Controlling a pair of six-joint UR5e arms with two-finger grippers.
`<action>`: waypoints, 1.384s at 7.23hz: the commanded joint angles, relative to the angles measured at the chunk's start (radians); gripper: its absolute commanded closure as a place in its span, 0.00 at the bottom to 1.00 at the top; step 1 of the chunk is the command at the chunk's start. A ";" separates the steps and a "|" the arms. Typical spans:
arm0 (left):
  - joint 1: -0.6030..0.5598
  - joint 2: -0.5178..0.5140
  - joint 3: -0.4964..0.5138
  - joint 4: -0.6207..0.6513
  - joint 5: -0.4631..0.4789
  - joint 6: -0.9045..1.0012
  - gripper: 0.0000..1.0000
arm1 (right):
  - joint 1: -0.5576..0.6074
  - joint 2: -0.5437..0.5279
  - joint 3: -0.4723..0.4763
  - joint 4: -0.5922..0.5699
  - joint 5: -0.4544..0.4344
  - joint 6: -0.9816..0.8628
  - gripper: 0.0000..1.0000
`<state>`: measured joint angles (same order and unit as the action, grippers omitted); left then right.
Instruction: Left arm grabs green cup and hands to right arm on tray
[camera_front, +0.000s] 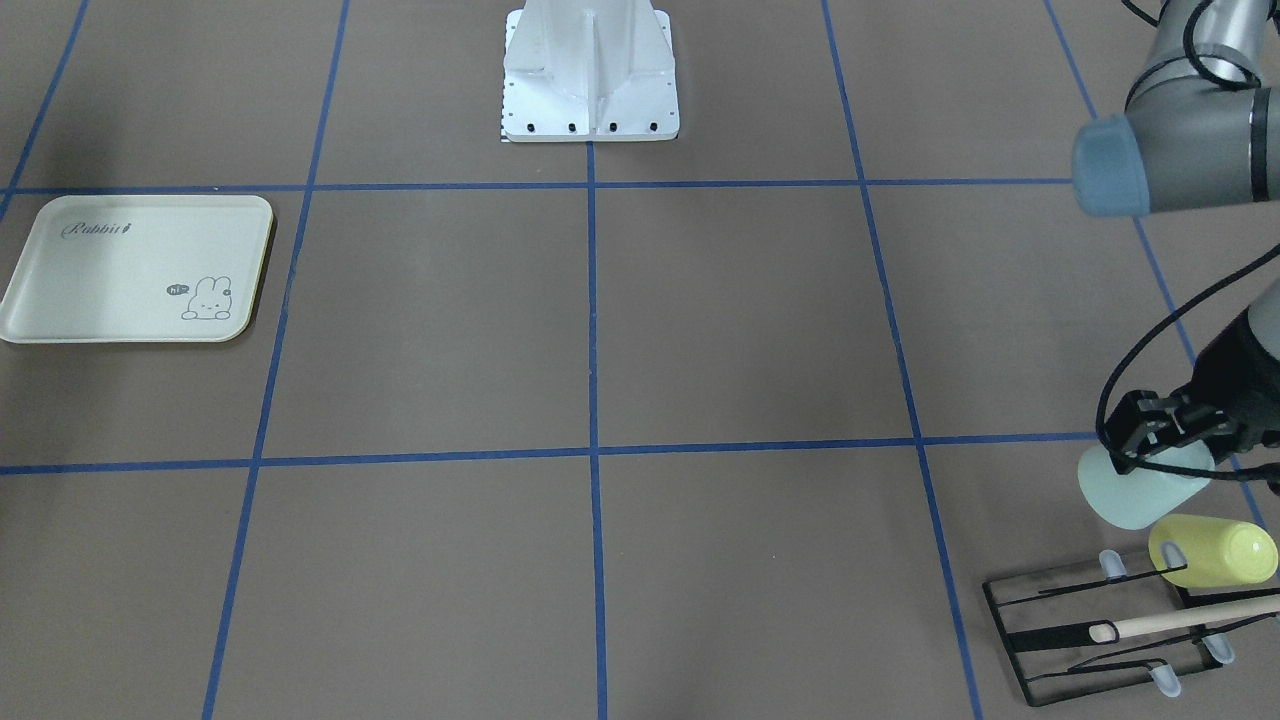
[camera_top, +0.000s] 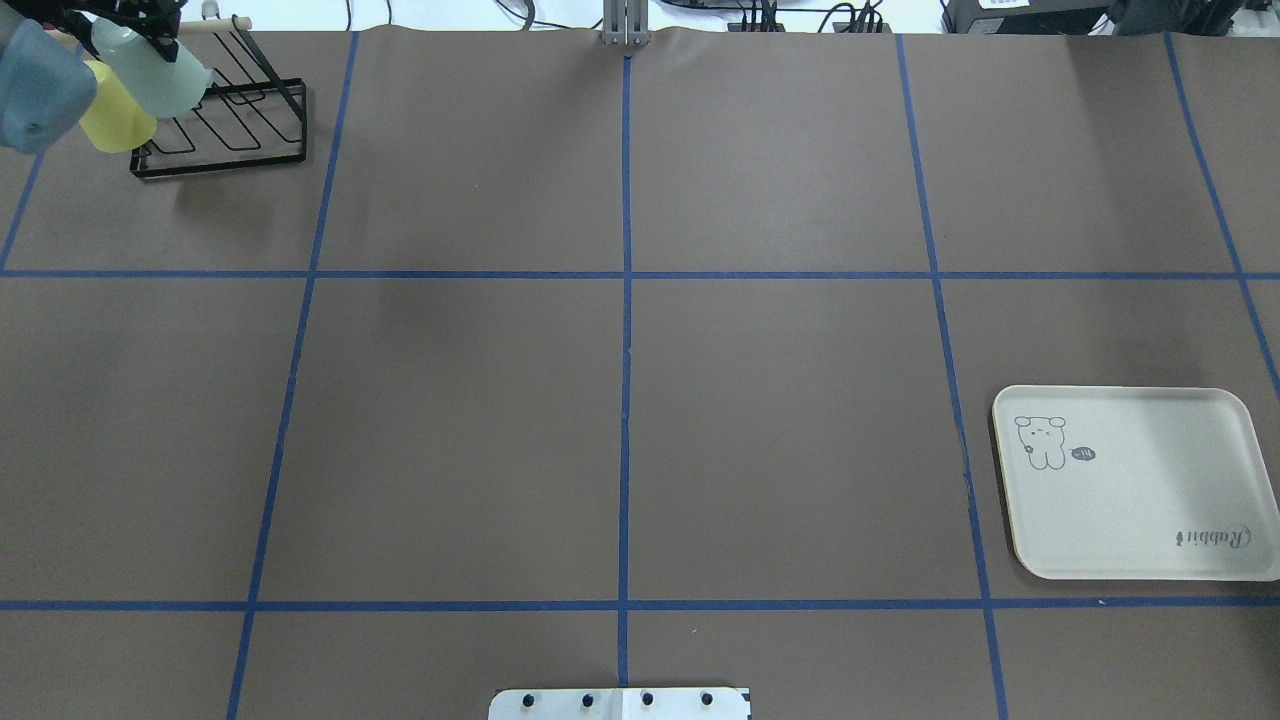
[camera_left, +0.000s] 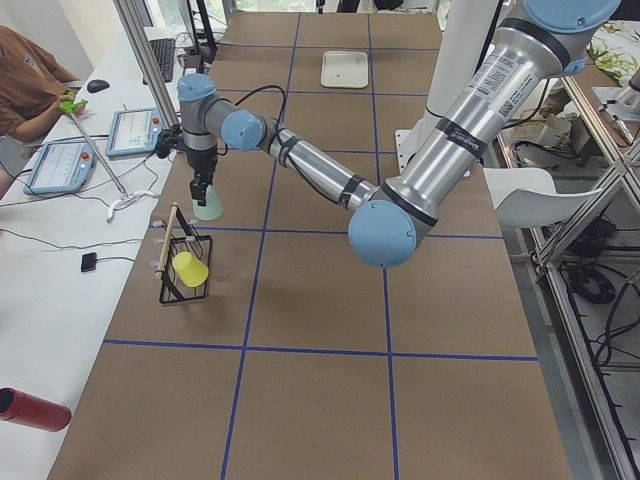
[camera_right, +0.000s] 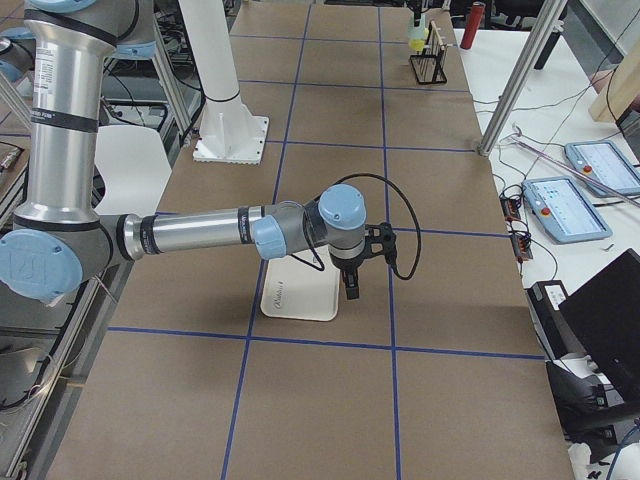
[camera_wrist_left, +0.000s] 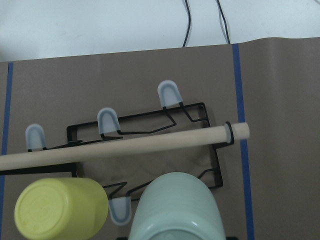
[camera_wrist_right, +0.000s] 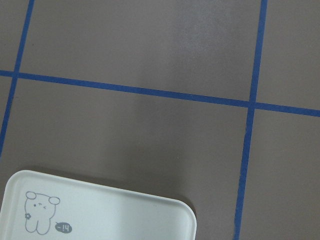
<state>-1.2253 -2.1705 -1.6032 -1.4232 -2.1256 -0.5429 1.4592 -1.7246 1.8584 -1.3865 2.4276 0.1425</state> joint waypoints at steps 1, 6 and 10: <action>0.041 -0.005 -0.162 0.087 -0.090 -0.213 1.00 | -0.020 0.010 -0.002 0.066 0.060 0.021 0.00; 0.361 -0.106 -0.302 -0.229 -0.126 -1.005 1.00 | -0.135 0.257 -0.002 0.067 0.150 0.271 0.01; 0.415 -0.101 -0.226 -0.755 -0.120 -1.547 1.00 | -0.275 0.347 -0.018 0.396 0.128 0.792 0.00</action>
<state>-0.8208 -2.2728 -1.8555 -2.0249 -2.2470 -1.9342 1.2220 -1.4094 1.8510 -1.1144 2.5653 0.7449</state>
